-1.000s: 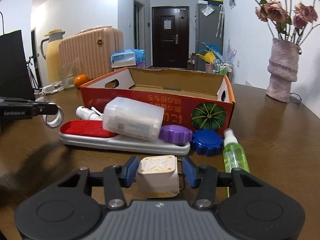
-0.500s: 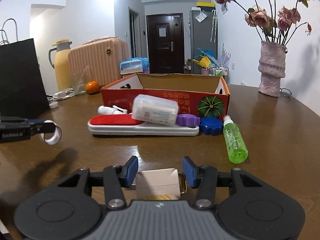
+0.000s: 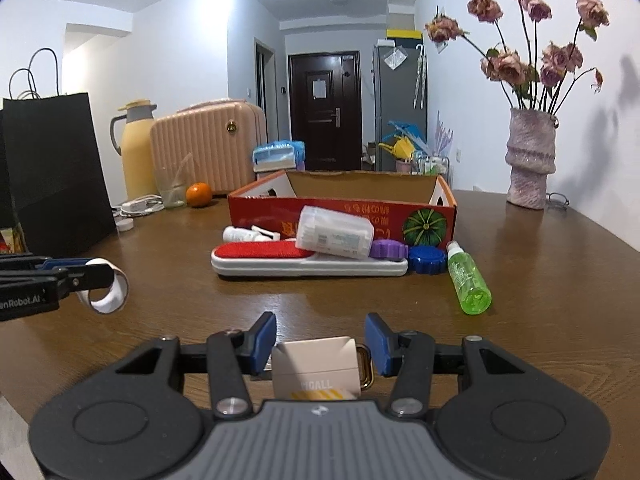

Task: Organize rigid objects
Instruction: 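Lift the tape roll with the left tool while the right tool lifts the plug adapter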

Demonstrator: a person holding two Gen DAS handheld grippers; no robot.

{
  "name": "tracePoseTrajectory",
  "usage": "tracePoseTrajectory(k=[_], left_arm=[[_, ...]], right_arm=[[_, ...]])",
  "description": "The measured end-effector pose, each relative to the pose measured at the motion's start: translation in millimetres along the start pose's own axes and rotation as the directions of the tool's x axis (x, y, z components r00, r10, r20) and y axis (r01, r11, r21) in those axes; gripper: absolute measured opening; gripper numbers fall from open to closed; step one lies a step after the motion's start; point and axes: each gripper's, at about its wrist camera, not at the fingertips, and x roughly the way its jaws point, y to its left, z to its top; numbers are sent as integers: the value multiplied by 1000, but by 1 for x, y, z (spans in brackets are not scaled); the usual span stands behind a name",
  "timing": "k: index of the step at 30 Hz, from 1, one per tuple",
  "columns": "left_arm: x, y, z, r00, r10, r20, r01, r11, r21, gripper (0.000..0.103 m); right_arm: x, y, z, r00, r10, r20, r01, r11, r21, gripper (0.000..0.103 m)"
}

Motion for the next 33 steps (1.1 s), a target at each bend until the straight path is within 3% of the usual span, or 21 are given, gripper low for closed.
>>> tracePoseTrajectory(k=[9, 33], left_arm=[[9, 0, 9, 1000, 2, 24, -2, 1000, 20, 25], [105, 12, 71, 996, 54, 73, -60, 995, 80, 25]], right_arm=[[-7, 0, 12, 999, -7, 36, 7, 1000, -21, 48], [81, -43, 78, 1000, -7, 29, 9, 998, -63, 48]])
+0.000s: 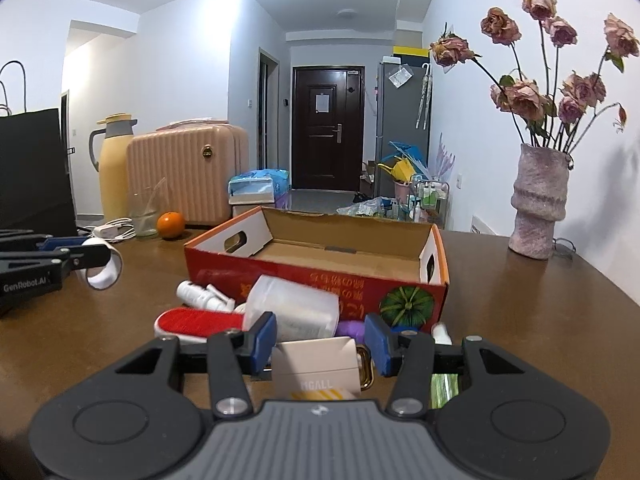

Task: Organize rigid objects
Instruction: 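Lift the tape roll with the left tool while the right tool lifts the plug adapter, then lower both held items into the cardboard box and open both tools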

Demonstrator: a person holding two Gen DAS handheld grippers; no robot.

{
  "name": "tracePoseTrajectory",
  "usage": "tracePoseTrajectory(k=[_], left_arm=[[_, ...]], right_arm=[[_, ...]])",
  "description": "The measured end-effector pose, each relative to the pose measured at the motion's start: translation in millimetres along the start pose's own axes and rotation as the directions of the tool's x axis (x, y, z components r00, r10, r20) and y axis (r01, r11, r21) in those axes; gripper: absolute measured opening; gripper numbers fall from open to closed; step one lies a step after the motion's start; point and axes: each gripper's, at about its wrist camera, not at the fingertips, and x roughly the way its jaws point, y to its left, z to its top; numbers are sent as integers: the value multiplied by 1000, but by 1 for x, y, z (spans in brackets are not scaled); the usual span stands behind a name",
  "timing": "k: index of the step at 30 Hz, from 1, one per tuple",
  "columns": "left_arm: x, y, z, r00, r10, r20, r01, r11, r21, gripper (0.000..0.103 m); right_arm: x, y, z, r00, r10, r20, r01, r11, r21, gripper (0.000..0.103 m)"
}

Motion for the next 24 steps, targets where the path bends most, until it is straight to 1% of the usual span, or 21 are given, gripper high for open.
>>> tracePoseTrajectory(k=[5, 11, 14, 17, 21, 24], left_arm=[[30, 2, 12, 1000, -16, -13, 16, 1000, -8, 25], [65, 1, 26, 999, -25, -21, 26, 1000, 17, 25], [83, 1, 32, 999, -30, -41, 31, 999, 23, 25], [101, -2, 36, 998, -29, -50, 31, 999, 42, 25], [123, -3, 47, 997, -44, -59, 47, 998, 50, 25], [140, -5, 53, 997, -38, -61, 42, 997, 69, 25]], right_arm=[[22, -7, 18, 1000, 4, 2, -4, 1000, -29, 48], [52, -19, 39, 1000, 7, -1, -7, 998, -55, 48], [70, -30, 50, 1000, 18, -9, -18, 999, -42, 48], [90, -42, 61, 999, 46, -24, -46, 999, -2, 48], [116, -50, 74, 997, 63, -45, -63, 998, 1, 48], [135, -57, 82, 995, 77, -59, -77, 997, 13, 48]])
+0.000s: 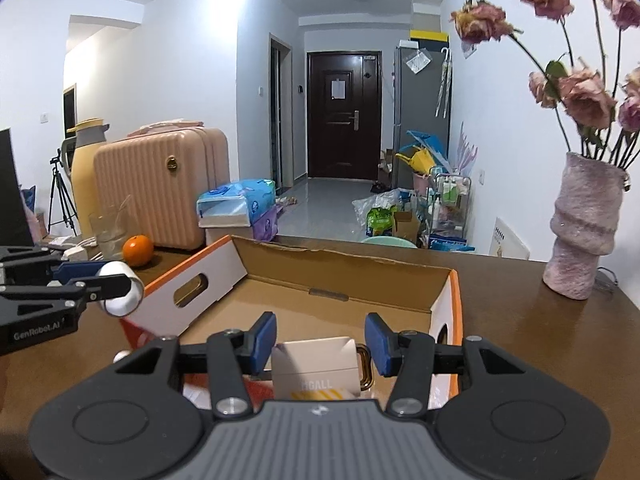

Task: Organize rigid objects
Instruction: 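Lower both held items into the cardboard box and open both tools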

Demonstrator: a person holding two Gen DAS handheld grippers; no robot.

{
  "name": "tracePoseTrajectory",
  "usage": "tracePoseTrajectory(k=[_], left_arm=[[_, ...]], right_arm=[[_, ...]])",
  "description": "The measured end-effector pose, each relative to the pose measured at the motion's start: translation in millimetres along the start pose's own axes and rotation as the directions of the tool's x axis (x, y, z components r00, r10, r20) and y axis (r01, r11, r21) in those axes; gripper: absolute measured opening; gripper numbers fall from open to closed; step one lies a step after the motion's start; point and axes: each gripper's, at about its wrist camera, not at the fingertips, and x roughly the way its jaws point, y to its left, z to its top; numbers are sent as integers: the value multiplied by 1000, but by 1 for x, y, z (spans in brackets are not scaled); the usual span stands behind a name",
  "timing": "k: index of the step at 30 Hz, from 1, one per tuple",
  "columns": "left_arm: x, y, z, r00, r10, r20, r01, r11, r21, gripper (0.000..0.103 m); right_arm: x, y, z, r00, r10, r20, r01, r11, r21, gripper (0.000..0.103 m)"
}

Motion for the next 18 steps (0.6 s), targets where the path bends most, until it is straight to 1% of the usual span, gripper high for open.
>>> tracePoseTrajectory(k=[4, 8, 14, 18], left_arm=[[22, -1, 9, 1000, -6, -12, 7, 1000, 25, 25], [49, -1, 14, 999, -6, -37, 7, 999, 33, 25], [99, 13, 29, 993, -40, -113, 35, 998, -43, 25], [130, 26, 41, 982, -81, -169, 68, 994, -81, 25]], right_arm=[[23, -12, 11, 999, 24, -24, -24, 1000, 16, 48], [47, -19, 21, 999, 19, -40, -18, 1000, 4, 48], [90, -33, 33, 997, 14, -76, -12, 1000, 22, 48], [125, -44, 40, 991, 18, -131, -12, 999, 44, 48]])
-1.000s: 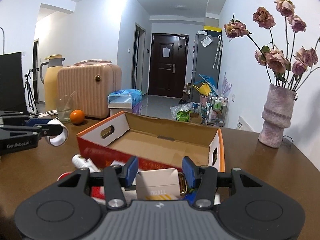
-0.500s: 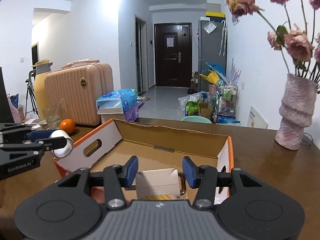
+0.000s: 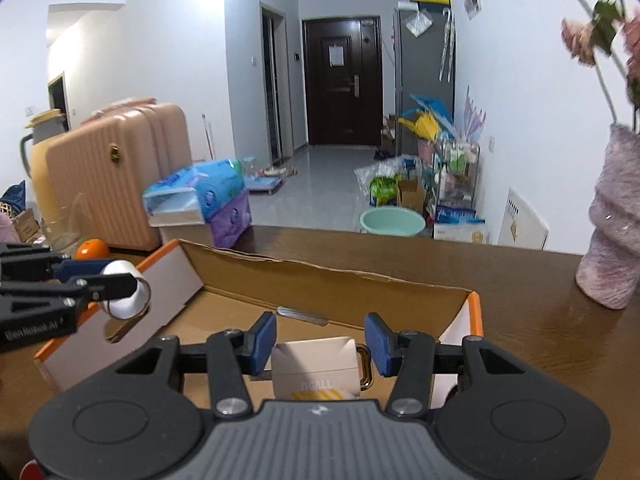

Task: Organize rigid objects
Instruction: 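Lower both held items into the cardboard box and open both tools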

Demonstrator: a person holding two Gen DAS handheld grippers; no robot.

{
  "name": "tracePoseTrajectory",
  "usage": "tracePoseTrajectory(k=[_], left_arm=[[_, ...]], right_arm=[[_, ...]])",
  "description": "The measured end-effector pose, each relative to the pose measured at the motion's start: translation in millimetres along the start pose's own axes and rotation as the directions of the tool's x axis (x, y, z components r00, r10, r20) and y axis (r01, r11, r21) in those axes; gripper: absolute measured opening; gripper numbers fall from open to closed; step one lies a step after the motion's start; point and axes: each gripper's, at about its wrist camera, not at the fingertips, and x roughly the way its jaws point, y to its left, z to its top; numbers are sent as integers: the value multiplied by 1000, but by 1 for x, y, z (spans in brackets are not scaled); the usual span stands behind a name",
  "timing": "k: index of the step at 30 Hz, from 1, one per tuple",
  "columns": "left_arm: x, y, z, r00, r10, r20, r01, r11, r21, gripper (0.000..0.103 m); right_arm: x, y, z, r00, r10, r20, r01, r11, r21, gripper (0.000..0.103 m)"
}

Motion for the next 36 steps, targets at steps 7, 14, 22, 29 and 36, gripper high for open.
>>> tracePoseTrajectory(k=[7, 14, 22, 29, 36], left_arm=[[57, 27, 17, 990, 0, -138, -10, 997, -74, 25], [95, 30, 13, 967, -11, -254, -14, 995, -96, 26], [117, 31, 11, 940, 27, -340, -67, 992, -105, 26], [114, 32, 12, 931, -4, -364, -39, 993, -112, 36], [101, 22, 9, 930, -1, -367, -39, 994, -103, 54]], right_arm=[[55, -16, 14, 993, -14, -117, 21, 998, 60, 48], [82, -14, 22, 987, -31, -159, 42, 997, 62, 48], [105, -24, 27, 969, -95, -228, 121, 987, 103, 48], [105, -29, 22, 965, -76, -252, 111, 985, 128, 48], [102, -16, 20, 957, -113, -267, 141, 986, 88, 53]])
